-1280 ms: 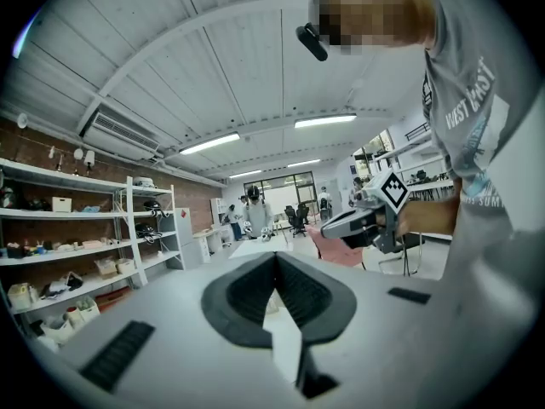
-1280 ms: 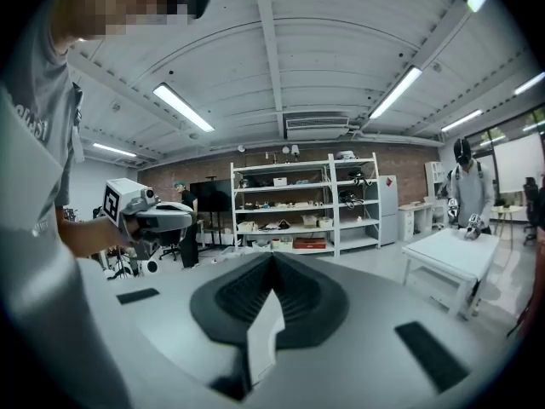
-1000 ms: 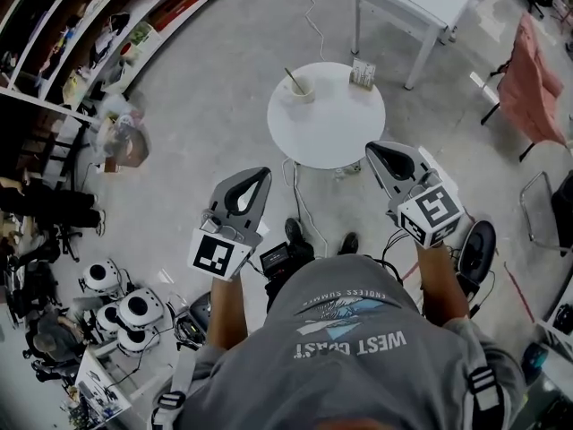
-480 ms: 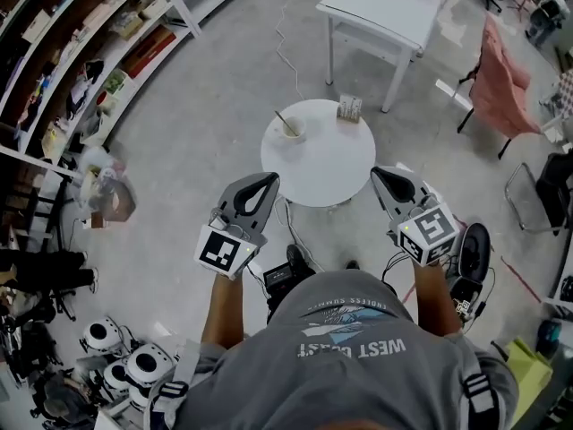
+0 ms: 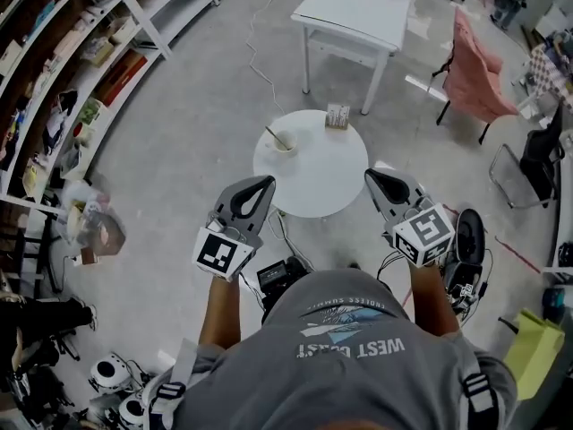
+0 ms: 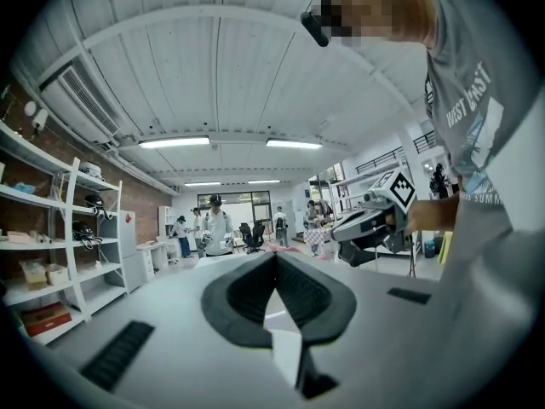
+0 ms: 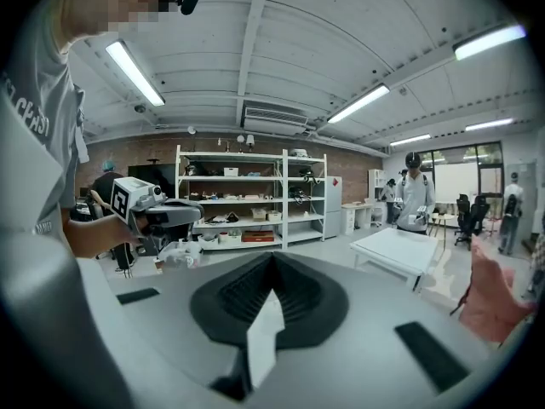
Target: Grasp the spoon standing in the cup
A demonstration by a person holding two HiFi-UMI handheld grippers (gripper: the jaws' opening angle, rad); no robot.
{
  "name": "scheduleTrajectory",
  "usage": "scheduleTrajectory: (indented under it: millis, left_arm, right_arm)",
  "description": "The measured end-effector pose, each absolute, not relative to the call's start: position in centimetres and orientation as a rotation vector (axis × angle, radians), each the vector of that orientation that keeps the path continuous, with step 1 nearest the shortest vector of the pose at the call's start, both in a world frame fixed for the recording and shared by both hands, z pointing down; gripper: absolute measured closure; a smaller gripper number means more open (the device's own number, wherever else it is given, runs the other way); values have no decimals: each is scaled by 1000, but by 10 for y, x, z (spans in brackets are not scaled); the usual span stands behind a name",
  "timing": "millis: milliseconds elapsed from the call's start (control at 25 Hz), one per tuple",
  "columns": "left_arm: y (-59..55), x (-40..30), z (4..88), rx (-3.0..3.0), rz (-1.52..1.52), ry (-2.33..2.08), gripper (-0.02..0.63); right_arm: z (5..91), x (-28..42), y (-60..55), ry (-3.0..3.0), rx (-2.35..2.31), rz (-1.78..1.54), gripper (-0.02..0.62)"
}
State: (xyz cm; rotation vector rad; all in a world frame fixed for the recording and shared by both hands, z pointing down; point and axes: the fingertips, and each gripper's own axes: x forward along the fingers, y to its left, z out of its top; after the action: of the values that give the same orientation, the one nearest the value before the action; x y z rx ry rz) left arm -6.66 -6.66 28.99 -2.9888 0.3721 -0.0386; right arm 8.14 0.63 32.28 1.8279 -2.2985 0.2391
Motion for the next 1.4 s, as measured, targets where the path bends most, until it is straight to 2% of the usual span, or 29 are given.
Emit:
scheduleTrajectory:
  millis: [560, 1040, 1400]
  left_arm:
    - [-80, -89, 281, -3009, 88, 330, 601]
    - [-108, -104, 286, -2967, 4, 606, 601]
    - [-129, -76, 288, -2920, -87, 778, 601]
  right_arm:
    - [303, 65, 2, -2204, 1861, 174, 594]
    - [303, 66, -62, -2382, 1660, 165, 594]
    - [315, 96, -112, -2515, 1509, 187, 594]
